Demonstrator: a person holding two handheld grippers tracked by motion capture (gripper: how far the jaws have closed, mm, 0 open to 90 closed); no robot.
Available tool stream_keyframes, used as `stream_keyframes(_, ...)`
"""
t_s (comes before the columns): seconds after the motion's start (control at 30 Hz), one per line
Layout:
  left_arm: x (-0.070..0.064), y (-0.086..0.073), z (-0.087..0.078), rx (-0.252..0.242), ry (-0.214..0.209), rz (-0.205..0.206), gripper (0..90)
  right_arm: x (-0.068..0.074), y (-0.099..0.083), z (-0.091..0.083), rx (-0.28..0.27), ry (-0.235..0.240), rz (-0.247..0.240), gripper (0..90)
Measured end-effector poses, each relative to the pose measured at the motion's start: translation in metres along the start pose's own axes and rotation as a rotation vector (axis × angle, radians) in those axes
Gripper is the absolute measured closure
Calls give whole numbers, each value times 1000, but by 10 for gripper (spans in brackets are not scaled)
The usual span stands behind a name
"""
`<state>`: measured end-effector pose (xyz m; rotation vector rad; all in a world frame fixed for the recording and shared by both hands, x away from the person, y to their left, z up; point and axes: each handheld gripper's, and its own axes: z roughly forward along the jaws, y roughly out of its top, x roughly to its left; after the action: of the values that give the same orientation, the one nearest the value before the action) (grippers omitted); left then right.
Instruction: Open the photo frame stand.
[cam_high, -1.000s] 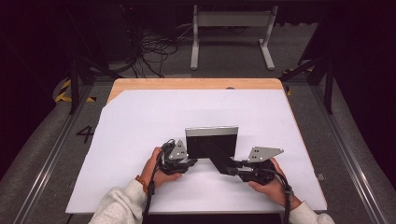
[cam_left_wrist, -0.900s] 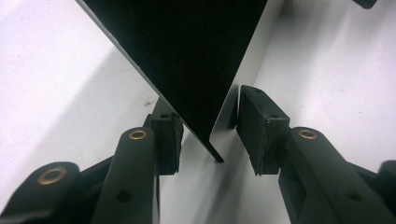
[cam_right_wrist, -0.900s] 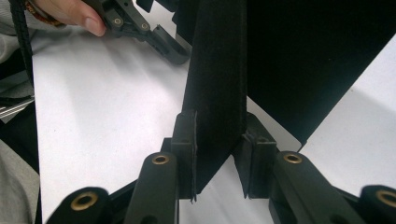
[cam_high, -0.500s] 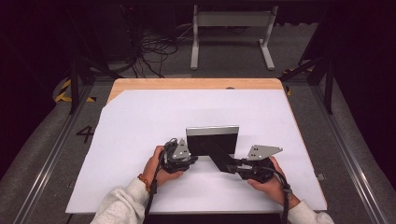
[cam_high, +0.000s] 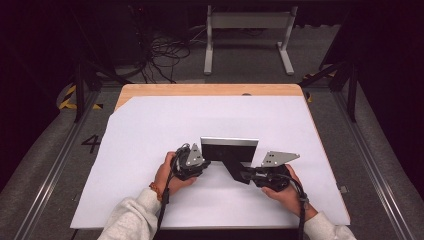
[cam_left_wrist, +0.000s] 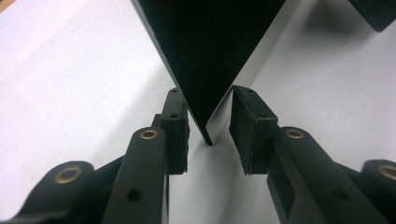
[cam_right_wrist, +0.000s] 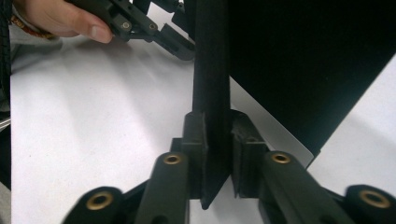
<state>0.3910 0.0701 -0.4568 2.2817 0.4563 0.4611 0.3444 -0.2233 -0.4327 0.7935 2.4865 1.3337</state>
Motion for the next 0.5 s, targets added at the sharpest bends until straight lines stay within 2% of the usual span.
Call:
stream_keyframes(0.23, 0, 0, -1, 2, -8, -8, 713, 0, -1, 3, 17, 38, 28, 851)
stream_keyframes(0.5, -3, 1, -1, 16, 21, -6, 727, 1, -3, 3, 31, 51, 52, 857)
